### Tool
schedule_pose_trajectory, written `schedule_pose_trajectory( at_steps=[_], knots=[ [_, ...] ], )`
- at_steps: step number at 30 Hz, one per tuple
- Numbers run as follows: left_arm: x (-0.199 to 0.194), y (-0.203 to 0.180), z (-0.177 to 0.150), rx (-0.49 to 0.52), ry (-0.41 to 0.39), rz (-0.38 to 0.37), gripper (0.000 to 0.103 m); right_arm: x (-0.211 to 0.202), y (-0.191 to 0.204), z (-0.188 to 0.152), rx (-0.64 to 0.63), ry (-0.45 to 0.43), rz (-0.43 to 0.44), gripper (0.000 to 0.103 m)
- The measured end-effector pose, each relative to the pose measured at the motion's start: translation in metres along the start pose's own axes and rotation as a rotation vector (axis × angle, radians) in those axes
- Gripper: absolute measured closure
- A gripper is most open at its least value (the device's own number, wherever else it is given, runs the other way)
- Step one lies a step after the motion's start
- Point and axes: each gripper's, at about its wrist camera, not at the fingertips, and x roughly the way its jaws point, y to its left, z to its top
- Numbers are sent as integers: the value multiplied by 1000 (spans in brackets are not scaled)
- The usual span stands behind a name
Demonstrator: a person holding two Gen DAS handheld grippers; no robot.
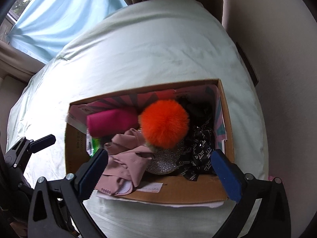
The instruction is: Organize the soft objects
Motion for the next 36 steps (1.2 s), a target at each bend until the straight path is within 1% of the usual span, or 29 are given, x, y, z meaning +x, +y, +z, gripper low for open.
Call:
schedule_pose_trajectory(
  at_steps=[3,9,12,14,17,19,20,24,26,30,36],
  knots=[
    [-31,9,-6,-26,-35,7,0,-24,13,-1,-17,-36,-22,0],
    [-114,38,-25,-108,-145,34,0,-87,49,-7,-43,-120,-16,0],
    [-166,59,-37,-169,-224,15,0,-122,74,-13,-63,-172,-27,0],
    [-199,71,-46,-199,-281,26,0,-150,95,-18,-80,-215,-48,0],
    [-250,87,-60,-219,-367,85,0,-188,125,-25,-86,-275,-33,0],
    [-277,97,-66,-224,-400,123,0,-211,143,-29,-94,-309,-21,0],
    [-294,103,-72,-233,-431,143,0,-223,154,-32,-102,-330,-20,0],
    [-344,124,-94,-276,-535,176,0,-266,193,-47,-137,-419,-9,0],
    [-361,133,-104,-297,-570,189,0,-281,209,-54,-154,-456,-3,0],
    [-389,148,-125,-336,-629,207,0,-302,240,-70,-202,-536,-19,0],
    [-404,148,-147,-333,-699,266,0,-308,258,-90,-213,-603,-38,0]
  ],
)
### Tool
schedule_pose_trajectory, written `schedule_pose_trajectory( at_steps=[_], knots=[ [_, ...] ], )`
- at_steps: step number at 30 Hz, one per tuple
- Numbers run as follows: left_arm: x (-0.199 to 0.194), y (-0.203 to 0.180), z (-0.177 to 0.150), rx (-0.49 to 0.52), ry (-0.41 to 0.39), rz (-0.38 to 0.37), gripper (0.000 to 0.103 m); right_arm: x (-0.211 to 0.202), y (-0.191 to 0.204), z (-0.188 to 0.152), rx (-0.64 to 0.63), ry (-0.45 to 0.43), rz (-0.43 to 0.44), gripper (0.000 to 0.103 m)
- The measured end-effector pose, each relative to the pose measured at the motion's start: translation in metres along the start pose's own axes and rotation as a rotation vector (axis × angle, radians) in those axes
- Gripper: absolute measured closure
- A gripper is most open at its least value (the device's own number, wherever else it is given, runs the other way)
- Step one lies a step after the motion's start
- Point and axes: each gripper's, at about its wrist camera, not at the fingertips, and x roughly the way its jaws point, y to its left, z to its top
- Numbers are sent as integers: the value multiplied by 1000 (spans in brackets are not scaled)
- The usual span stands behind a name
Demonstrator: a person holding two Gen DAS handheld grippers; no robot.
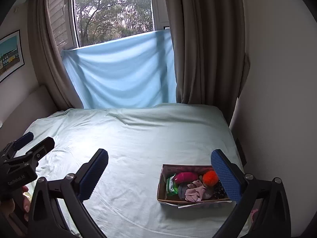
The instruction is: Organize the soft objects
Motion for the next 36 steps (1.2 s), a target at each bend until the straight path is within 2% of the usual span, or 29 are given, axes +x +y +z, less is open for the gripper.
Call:
schedule_pose_trajectory(
  at_steps=[6,16,36],
  knots=[
    [-10,1,-4,10,-34,15,0,-8,3,-3,7,-42,-32,0],
    [-9,1,-4,8,-38,7,0,-17,2,2,-6,-80,-71,0],
    [-15,-4,-4,11,-72,20,0,-23,3,5,-11,-110,-82,0]
  ],
)
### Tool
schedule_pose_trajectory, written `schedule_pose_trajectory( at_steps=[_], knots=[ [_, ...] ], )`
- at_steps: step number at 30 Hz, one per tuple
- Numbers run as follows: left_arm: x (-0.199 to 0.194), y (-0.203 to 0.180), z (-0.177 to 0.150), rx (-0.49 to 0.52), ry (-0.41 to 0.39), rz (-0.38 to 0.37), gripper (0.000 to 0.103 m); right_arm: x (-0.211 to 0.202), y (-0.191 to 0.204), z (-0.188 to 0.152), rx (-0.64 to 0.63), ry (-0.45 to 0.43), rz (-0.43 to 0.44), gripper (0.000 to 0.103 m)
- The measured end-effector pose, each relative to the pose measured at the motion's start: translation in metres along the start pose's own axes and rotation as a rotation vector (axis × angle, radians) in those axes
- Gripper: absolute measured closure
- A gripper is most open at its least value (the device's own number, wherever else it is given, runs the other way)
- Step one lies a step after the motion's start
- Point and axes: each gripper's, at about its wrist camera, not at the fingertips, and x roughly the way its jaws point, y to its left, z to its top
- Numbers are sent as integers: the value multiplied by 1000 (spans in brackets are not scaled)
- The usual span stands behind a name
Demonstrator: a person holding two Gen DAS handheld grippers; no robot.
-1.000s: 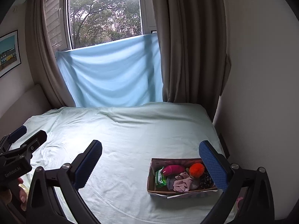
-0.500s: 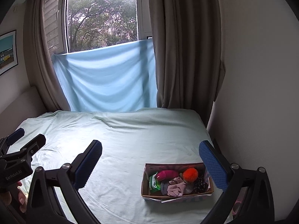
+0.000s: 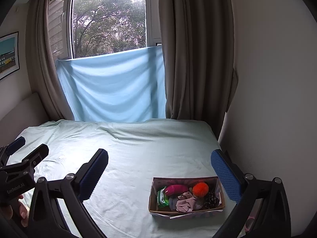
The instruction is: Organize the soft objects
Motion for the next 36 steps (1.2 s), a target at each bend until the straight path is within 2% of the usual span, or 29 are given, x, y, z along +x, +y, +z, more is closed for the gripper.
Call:
schedule_pose_trajectory(
  at_steps=[26,36],
  knots=[
    [-6,6,-1,-13,1,-16,0,-1,8,2,-13,-9,4,0],
    [-12,3,-1,3,-41,25,0,0,10,3,-14,-10,6,0]
  ],
)
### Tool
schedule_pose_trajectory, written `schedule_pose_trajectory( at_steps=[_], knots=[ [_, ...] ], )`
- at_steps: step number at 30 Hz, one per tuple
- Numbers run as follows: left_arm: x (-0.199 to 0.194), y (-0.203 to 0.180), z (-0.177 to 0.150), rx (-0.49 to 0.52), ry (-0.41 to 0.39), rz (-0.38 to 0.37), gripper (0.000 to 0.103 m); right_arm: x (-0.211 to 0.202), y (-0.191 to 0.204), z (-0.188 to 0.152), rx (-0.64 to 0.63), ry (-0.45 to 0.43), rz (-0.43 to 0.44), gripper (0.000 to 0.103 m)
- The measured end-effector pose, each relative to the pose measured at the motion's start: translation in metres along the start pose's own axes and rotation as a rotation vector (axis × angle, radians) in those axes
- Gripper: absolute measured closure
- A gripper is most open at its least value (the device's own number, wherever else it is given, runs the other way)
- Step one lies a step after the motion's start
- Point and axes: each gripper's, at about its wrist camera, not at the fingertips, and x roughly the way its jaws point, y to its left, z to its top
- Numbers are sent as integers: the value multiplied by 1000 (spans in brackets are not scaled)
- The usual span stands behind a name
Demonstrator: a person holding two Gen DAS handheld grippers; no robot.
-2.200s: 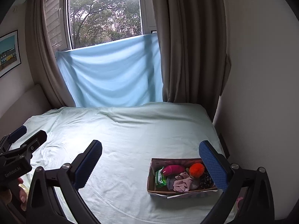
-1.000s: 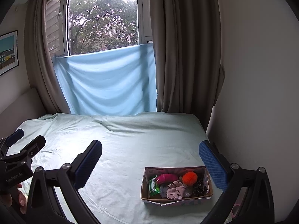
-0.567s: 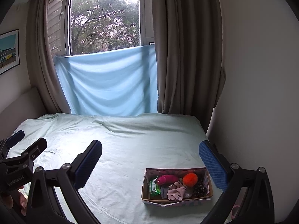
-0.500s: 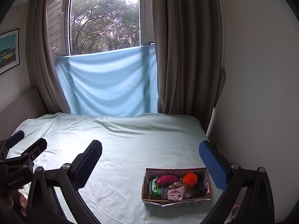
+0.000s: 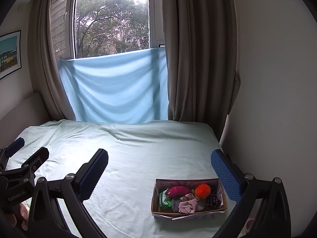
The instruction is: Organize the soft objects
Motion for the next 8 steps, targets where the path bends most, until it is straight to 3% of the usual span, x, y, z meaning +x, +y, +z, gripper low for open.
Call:
schedule_pose_trajectory(
  at_steps=[8],
  knots=[
    [12,6,-2,-5,18,4,0,12,6,2,2,24,3,0]
  ],
)
